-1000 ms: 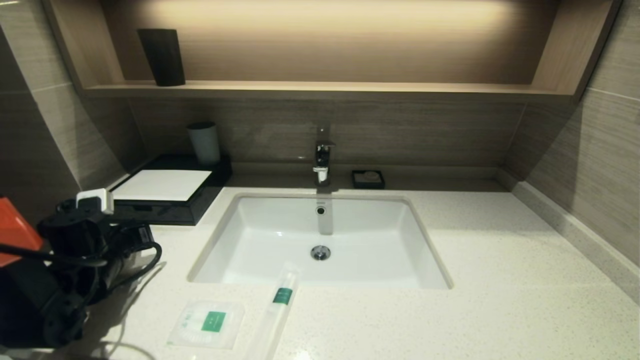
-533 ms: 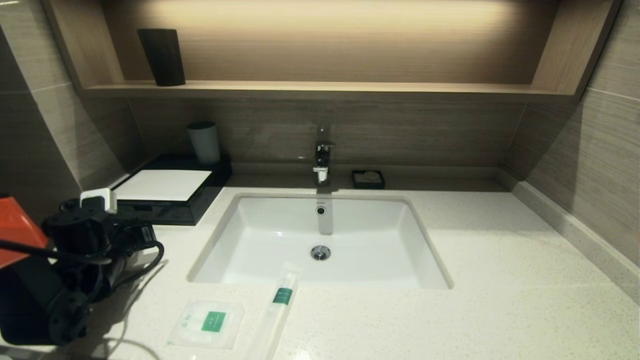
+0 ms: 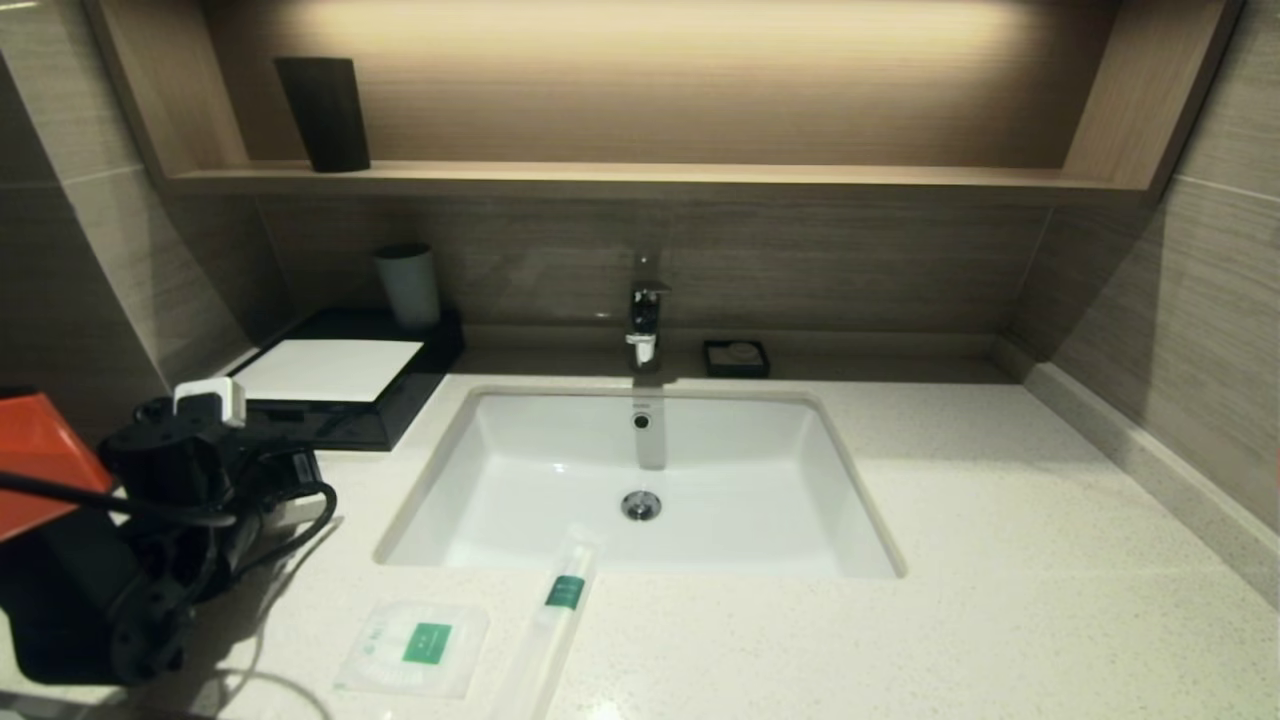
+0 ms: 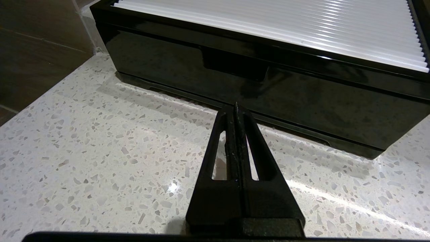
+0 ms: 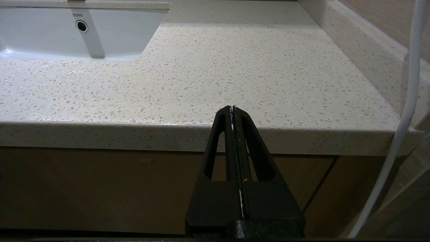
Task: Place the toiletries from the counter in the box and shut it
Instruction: Open the drawer
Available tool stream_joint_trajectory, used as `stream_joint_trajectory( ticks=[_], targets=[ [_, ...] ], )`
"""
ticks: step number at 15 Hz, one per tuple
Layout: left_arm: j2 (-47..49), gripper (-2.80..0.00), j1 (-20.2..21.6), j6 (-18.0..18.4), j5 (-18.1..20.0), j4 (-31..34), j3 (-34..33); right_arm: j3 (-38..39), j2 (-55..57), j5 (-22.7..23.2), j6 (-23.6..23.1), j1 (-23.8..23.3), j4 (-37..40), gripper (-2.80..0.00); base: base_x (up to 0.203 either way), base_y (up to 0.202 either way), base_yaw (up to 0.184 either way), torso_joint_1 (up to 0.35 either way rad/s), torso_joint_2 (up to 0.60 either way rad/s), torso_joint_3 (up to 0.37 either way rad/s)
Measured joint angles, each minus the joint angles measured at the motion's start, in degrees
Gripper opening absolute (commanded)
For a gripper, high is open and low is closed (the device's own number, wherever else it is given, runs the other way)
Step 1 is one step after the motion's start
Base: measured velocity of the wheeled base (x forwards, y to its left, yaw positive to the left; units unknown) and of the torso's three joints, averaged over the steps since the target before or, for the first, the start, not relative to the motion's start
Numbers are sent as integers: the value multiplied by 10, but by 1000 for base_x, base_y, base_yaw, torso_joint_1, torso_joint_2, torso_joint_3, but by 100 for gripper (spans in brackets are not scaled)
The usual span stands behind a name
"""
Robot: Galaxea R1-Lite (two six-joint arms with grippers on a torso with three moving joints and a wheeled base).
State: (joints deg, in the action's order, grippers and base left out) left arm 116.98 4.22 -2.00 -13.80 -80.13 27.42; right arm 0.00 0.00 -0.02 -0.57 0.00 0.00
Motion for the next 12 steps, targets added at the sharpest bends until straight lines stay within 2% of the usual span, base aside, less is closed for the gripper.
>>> stream_joint_trajectory(
  ticks=[12],
  targets=[
    [6,-280,7,1,-4,-1,24,0,0,0,0,0,0,-280,0,0,0,0,0,0]
  ],
)
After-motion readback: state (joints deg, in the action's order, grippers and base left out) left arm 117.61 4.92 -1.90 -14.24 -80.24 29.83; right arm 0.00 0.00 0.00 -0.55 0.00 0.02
